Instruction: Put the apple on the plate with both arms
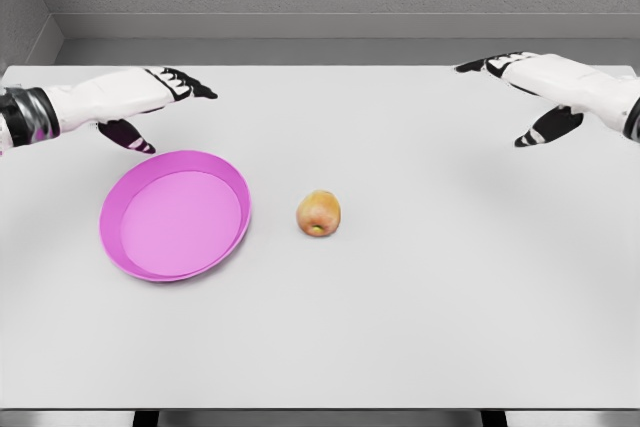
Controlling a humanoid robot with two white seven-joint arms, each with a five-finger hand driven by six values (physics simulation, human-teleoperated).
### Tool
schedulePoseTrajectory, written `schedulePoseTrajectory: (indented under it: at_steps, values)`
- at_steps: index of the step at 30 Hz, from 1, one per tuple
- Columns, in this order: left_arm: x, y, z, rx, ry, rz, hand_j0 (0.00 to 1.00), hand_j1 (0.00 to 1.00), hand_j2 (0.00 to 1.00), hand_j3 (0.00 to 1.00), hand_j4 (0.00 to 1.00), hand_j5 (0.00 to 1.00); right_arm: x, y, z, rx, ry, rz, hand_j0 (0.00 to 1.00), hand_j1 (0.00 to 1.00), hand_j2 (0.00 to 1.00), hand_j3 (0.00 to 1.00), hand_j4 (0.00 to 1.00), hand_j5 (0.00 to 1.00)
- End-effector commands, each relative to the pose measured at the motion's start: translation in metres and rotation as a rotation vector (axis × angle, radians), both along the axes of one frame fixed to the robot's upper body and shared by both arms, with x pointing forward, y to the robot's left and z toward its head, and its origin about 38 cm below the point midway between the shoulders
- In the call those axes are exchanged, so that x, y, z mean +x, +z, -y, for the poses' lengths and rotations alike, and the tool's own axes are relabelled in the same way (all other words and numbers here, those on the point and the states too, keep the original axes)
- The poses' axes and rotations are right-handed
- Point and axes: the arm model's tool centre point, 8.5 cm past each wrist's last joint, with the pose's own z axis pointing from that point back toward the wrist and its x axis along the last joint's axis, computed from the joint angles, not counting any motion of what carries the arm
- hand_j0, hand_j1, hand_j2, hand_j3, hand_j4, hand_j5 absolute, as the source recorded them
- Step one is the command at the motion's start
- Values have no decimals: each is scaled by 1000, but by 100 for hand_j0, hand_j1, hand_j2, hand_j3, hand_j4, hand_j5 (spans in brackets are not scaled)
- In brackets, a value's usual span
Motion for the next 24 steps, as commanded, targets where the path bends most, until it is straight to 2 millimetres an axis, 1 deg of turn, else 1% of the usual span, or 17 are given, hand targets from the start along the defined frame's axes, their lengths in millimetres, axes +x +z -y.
schedulePoseTrajectory:
  at_steps: [1, 3, 4, 5, 6, 7, 9, 10, 13, 14, 16, 18, 19, 20, 21, 22, 24]
  values:
    - [-6, -1, 34, 0, -87, 14, 100, 100, 100, 100, 100, 100, -1, 11, 23, -30, -48, 14, 100, 100, 100, 100, 100, 100]
    - [-13, 7, 62, 9, -171, 46, 100, 100, 100, 100, 100, 100, -1, 11, 21, -30, -34, 18, 100, 100, 100, 100, 100, 100]
    - [-19, 7, 78, 30, -222, 53, 100, 100, 100, 100, 100, 100, -2, 12, 20, -33, -24, 20, 100, 100, 100, 100, 100, 100]
    - [-19, 7, 87, 32, -243, 57, 100, 100, 100, 100, 100, 100, -3, 12, 20, -35, -23, 20, 100, 100, 100, 100, 100, 100]
    - [-19, 7, 92, 43, -253, 68, 100, 100, 100, 100, 100, 100, -3, 10, 19, -34, -20, 17, 100, 100, 100, 100, 100, 100]
    - [-16, 13, 104, 55, -273, 95, 100, 100, 100, 100, 100, 100, -6, 3, 18, -38, -2, 4, 100, 100, 100, 100, 100, 100]
    - [-18, 13, 122, 86, -318, 110, 100, 100, 100, 100, 100, 100, -9, -3, 15, -38, 33, 0, 100, 100, 100, 100, 100, 100]
    - [-20, 11, 134, 99, -351, 108, 100, 100, 100, 100, 100, 100, -9, -3, 14, -35, 35, 0, 100, 100, 100, 100, 100, 100]
    - [-22, 11, 159, 128, -413, 117, 100, 100, 100, 100, 100, 100, -8, -1, 17, -40, 29, 5, 100, 100, 100, 100, 100, 100]
    - [-22, 11, 164, 137, -423, 122, 100, 100, 100, 100, 100, 100, -8, 2, 17, -35, 28, 12, 100, 100, 100, 100, 100, 100]
    - [-22, 12, 165, 143, -426, 126, 100, 100, 100, 100, 100, 100, -7, 3, 22, -32, 6, 10, 100, 100, 100, 100, 100, 100]
    - [-25, 7, 176, 152, -451, 127, 100, 100, 100, 100, 100, 100, -7, 3, 23, -32, 6, 8, 100, 100, 100, 100, 100, 100]
    - [-26, 5, 177, 158, -453, 126, 100, 100, 100, 100, 100, 100, -8, 2, 22, -32, 8, 7, 100, 100, 100, 100, 100, 100]
    - [-29, -4, 180, 183, -470, 112, 100, 100, 100, 100, 100, 100, -9, 0, 20, -31, 16, 4, 100, 100, 100, 100, 100, 100]
    - [-30, -7, 180, 185, -471, 107, 100, 100, 100, 100, 100, 100, -9, -2, 20, -30, 14, -2, 100, 100, 100, 100, 100, 100]
    - [-31, -10, 180, 191, -476, 100, 100, 100, 100, 100, 100, 100, -11, -11, 23, -32, 5, -23, 100, 100, 100, 100, 100, 100]
    - [-34, -15, 183, 204, -488, 91, 100, 100, 100, 100, 100, 100, -14, -16, 20, -31, 15, -35, 100, 100, 100, 100, 100, 100]
